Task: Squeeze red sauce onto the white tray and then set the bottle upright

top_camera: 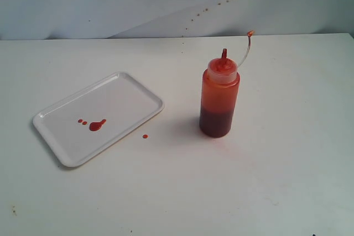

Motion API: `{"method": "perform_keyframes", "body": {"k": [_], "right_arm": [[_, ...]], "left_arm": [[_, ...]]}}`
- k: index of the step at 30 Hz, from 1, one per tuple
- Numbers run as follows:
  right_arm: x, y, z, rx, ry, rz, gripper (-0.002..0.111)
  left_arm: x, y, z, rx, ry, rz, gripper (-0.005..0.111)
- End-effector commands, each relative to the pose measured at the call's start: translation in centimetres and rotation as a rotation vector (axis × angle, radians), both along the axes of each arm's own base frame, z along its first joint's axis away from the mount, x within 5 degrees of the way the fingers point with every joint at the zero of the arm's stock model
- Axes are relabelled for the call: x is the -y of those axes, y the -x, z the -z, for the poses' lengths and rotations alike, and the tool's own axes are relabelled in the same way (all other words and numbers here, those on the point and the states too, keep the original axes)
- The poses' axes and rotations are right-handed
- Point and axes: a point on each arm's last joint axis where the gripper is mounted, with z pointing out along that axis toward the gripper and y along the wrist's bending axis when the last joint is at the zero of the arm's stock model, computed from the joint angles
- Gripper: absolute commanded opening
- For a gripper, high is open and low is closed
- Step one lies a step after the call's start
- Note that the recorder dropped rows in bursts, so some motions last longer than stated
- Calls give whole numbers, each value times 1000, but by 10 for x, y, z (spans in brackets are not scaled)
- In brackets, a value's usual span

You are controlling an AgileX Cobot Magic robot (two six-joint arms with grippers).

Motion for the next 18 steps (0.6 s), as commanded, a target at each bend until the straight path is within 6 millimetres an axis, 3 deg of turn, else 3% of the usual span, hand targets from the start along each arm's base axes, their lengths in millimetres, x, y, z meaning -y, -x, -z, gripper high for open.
{"method": "perform_keyframes", "body": {"k": [1,9,14,18], "right_arm": [[0,0,1,4,3,3,0],[0,0,1,4,3,3,0],[0,0,1,4,3,3,0],[0,0,1,4,3,3,0]], "left_arm": [[1,-5,16,-32,-24,-8,0],[0,-10,29,-58,-80,-50,0],[2,-10,36,-85,-269,-70,0],[3,-11,39,-104,-310,-65,0]]}}
